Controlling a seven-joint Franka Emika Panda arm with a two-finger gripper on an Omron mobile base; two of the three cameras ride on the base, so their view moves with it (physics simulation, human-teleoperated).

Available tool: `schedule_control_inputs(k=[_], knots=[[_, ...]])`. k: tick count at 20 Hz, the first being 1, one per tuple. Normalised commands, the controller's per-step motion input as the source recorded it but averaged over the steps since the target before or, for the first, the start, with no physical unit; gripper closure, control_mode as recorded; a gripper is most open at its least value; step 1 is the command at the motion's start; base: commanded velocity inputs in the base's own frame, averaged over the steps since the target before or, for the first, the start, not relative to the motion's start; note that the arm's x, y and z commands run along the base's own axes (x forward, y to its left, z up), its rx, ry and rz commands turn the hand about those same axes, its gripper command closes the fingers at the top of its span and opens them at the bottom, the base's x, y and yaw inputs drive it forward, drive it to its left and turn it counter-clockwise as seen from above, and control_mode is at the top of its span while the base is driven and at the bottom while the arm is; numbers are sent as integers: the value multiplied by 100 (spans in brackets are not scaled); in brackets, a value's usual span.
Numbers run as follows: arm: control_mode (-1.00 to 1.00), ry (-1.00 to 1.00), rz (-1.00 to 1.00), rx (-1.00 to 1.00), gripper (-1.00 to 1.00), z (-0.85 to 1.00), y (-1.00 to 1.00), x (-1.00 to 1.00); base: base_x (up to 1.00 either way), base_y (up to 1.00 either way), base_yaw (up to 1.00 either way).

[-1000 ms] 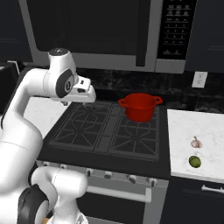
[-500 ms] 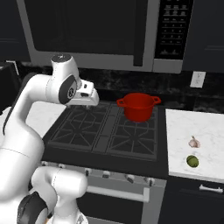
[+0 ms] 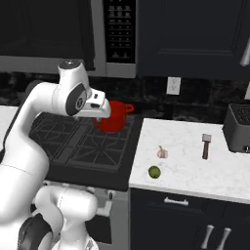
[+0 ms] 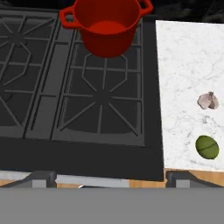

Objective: Put the lime and garlic in the pot. Retrieve the spatula and lightly stir the vegetables in the pot.

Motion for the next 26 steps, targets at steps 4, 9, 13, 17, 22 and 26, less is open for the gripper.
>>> schedule_control_inputs(k=[4, 9, 13, 17, 22, 26], knots=[[100, 0, 0, 0, -100, 0, 0, 0, 44, -49, 0], [100, 0, 0, 0, -100, 0, 0, 0, 30, -54, 0], [100, 0, 0, 0, -100, 0, 0, 0, 1, -29, 0], [100, 0, 0, 0, -100, 0, 0, 0, 34, -12, 0], [100, 0, 0, 0, -100, 0, 0, 0, 36, -7, 0], [100, 0, 0, 0, -100, 0, 0, 0, 0, -2, 0]])
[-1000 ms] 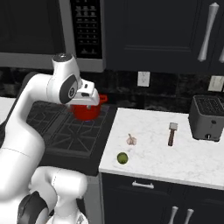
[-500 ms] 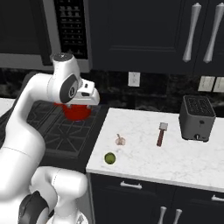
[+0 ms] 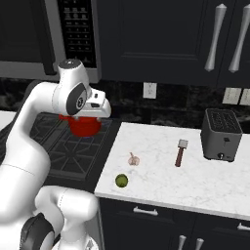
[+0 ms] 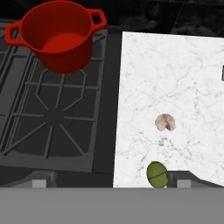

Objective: Put the lime and garlic in the pot. Retrieve the spatula and lightly stir the vegetables in the pot.

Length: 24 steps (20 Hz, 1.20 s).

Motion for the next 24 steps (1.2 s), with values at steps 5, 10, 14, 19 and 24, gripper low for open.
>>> schedule_control_inputs(k=[5, 10, 14, 19, 24], knots=[[100, 0, 0, 0, -100, 0, 0, 0, 2, -4, 0], [100, 0, 0, 0, -100, 0, 0, 0, 1, -12, 0], [-100, 18, -9, 7, -100, -66, -37, 0, 0, -2, 0], [-100, 33, -23, 5, -100, -100, -58, 3, 0, 0, 0], [-100, 27, -20, 1, -100, -100, -41, -16, 0, 0, 0]])
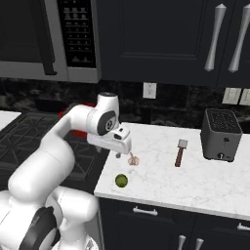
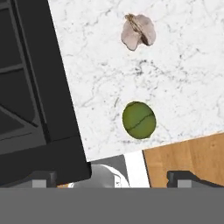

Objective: Put the lime and garlic in the pot. Retrieve the spatula and lightly stir the vegetables in the pot.

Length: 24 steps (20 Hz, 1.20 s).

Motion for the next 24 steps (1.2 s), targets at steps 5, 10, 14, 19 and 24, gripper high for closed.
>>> schedule_control_inputs(k=[5, 10, 14, 19, 24], knots=[[-100, 8, -14, 0, -100, -93, -12, -17, 0, 0, 0], [-100, 0, -6, 0, -100, -55, -19, 12, 0, 0, 0], [-100, -2, 0, 0, -100, -53, -26, 5, 0, 0, 0], [-100, -1, 0, -7, -100, -47, -6, 34, 0, 0, 0], [-100, 0, 0, -9, -100, -42, -1, 29, 0, 0, 0]])
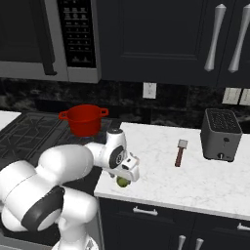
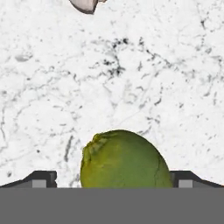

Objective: Put the lime and garlic in the pot. Retrieve the spatula and lightly stir the vegetables in the pot.

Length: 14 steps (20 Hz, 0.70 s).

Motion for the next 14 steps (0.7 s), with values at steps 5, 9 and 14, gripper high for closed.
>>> schedule_control_inputs(k=[5, 9, 14], knots=[[-100, 0, 0, -2, 100, -31, 0, 0, 0, 0, 0], [-100, -6, 2, 0, 100, 10, 6, -5, 0, 0, 0], [-100, -34, 10, -19, 100, 86, 80, -4, 0, 0, 0]])
